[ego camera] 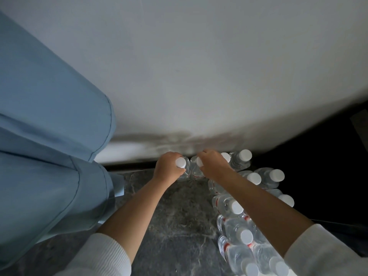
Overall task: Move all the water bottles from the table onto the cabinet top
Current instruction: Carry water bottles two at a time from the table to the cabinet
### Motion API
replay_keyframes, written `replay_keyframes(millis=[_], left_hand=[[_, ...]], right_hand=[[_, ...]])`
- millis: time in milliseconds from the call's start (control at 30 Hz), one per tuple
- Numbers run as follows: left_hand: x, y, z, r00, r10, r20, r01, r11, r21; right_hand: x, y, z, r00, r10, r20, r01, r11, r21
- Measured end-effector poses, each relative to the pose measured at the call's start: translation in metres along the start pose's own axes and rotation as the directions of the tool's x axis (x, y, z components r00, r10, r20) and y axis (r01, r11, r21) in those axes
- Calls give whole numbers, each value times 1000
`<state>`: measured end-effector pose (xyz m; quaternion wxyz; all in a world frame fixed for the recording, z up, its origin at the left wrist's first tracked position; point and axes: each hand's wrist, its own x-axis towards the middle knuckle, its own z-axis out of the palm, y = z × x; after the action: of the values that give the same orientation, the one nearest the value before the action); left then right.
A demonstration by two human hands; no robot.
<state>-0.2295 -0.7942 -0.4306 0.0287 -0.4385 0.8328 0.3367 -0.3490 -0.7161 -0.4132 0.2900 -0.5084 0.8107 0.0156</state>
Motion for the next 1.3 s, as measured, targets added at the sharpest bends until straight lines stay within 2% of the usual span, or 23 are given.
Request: replay_keyframes(millis=[500, 667, 767, 867, 1100, 1200, 1300], left_hand=[[-4, -1, -8, 991, 29, 130, -37, 997, 62], [-34, -3, -16, 996, 19, 90, -29, 993, 117], [-66, -3, -24, 995, -72, 62, 58, 975, 213], [-103, -13, -26, 990, -132, 43, 120, 968, 219], [-214, -54, -59, 955, -266, -129, 288, 933, 214], [-280, -86, -82, 897, -395, -200, 430, 883, 188], [-353, -121, -102, 797, -524, -301, 573, 813, 103]], right_hand=[[-8, -8, 8, 999, 35, -18, -35, 999, 8], [-37, -20, 4, 998, 6, -56, -9, 999, -50], [-58, -38, 1, 994, -89, -61, 81, 989, -120], [-80, -59, 4, 981, -196, 5, 193, 962, -192], [-132, -133, 20, 882, -452, 133, 471, 830, -300], [-159, -189, 32, 810, -549, 206, 586, 740, -329], [-191, -252, 48, 713, -644, 279, 699, 615, -365]])
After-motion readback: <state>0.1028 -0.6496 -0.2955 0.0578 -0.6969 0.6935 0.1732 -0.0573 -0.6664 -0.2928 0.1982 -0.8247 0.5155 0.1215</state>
